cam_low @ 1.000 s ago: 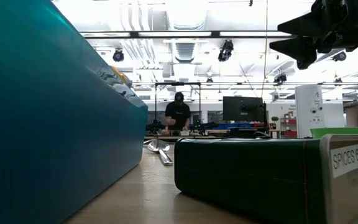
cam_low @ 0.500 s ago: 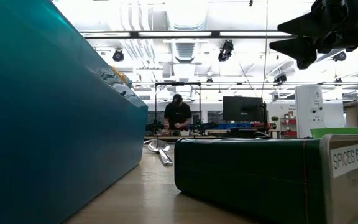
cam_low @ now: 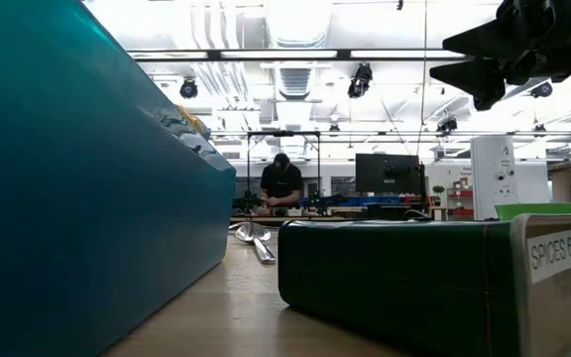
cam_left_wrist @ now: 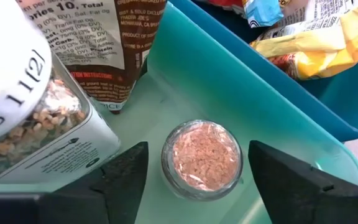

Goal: Pick & Place Food Item
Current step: Put the brown spice bottle into the green bin, then put the black spice can into the green bin

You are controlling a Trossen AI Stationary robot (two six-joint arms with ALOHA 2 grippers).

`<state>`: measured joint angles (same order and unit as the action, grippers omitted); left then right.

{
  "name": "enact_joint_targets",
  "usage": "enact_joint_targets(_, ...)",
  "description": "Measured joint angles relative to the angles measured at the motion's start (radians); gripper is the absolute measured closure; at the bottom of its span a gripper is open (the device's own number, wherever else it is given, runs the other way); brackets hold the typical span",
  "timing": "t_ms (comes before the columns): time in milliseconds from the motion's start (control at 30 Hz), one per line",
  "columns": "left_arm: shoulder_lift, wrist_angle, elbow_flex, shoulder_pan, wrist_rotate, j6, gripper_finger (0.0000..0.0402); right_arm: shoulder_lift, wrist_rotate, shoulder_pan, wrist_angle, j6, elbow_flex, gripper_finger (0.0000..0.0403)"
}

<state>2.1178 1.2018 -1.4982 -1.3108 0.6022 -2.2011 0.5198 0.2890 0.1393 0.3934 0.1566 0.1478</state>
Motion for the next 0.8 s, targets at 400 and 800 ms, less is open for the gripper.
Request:
enact_joint_targets(400, -0.008, 0.003, -0.019, 0.001, -0.004, -0.006, 0.0112, 0.000, 0.000, 0.000, 0.000, 0.000, 0.000, 0.0122)
enact_joint_targets(800, -0.011, 0.225, -0.191, 0.008, -0.004, 0.002, 0.0112, 0.000, 0.000, 0.000, 0.000, 0.000, 0.000, 0.0122)
